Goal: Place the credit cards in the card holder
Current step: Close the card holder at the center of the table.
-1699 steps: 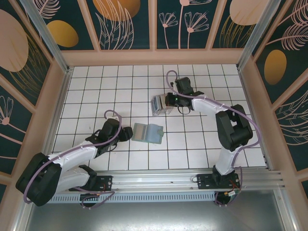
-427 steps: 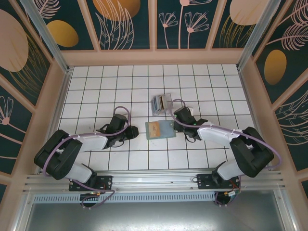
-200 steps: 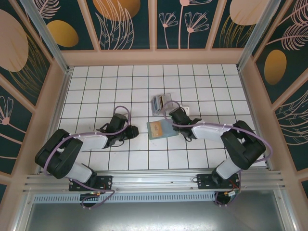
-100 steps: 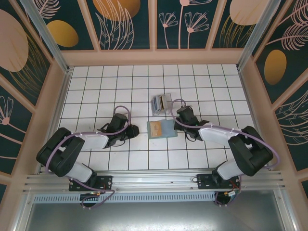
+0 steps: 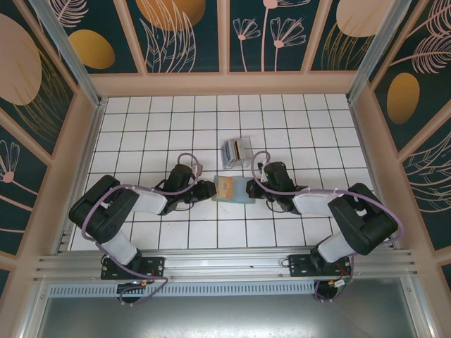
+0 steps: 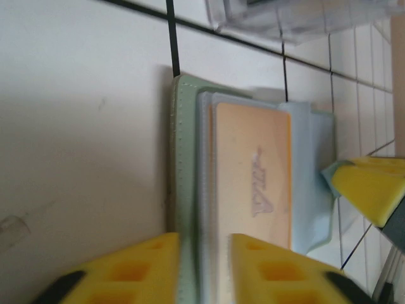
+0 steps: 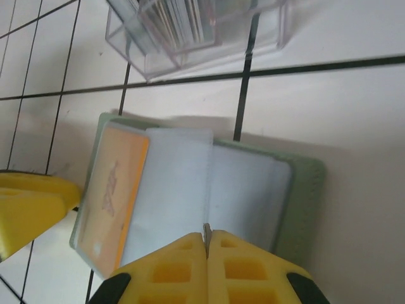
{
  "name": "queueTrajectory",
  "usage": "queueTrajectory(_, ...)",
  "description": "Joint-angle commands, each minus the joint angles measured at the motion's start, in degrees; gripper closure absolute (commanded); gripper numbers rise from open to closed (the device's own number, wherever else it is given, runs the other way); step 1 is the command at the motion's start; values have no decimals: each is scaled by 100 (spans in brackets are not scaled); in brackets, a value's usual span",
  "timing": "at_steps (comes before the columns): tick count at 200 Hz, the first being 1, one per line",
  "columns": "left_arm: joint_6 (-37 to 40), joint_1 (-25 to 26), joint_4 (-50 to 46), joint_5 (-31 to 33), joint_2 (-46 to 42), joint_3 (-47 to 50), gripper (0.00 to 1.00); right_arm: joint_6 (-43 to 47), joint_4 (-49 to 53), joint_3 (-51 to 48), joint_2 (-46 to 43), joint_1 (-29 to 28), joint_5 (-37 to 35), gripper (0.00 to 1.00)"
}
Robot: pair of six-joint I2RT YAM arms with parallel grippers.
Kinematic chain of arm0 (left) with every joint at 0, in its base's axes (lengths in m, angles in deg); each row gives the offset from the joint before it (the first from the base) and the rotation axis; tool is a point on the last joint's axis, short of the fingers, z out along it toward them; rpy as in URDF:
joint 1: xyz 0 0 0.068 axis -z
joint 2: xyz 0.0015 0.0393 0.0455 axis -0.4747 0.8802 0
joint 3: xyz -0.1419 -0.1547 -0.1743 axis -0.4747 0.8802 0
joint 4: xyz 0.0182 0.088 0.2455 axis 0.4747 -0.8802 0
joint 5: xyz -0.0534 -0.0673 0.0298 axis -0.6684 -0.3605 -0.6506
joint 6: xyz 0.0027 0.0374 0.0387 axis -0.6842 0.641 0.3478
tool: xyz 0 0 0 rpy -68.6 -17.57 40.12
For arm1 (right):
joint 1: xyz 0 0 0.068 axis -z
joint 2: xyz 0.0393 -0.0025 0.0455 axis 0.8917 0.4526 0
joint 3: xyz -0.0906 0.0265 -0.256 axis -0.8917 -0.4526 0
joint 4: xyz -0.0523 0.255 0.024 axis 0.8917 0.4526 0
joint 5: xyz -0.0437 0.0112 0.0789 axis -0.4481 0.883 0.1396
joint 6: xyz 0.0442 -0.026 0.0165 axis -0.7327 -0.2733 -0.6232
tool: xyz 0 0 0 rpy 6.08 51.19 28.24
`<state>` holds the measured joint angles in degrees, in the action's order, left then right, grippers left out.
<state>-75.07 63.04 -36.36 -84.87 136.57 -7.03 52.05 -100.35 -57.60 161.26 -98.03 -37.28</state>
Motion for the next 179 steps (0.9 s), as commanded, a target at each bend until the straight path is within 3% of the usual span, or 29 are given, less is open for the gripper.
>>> queueTrajectory(1, -46, 135, -123, -313, 73, -42, 82, -207, -621, -29, 138, -38, 480, 100)
queueTrajectory(36, 267, 140, -819, 95, -387, -141, 93, -215, -737, -45, 96, -127, 515, 100)
queueTrajectory(76, 307, 134, -1234, 275, -1067, -68, 96, -404, -1106, -107, 221, -271, 641, 100)
queueTrajectory(128, 256, 135, -1598, 511, -1766, 159, 92, -707, -1764, 439, 1241, -1025, 692, 100)
queueTrajectory(179, 106, 134, -1185, -3, -1812, 366, 80, -1022, -2064, 756, 1663, -1236, 484, 100)
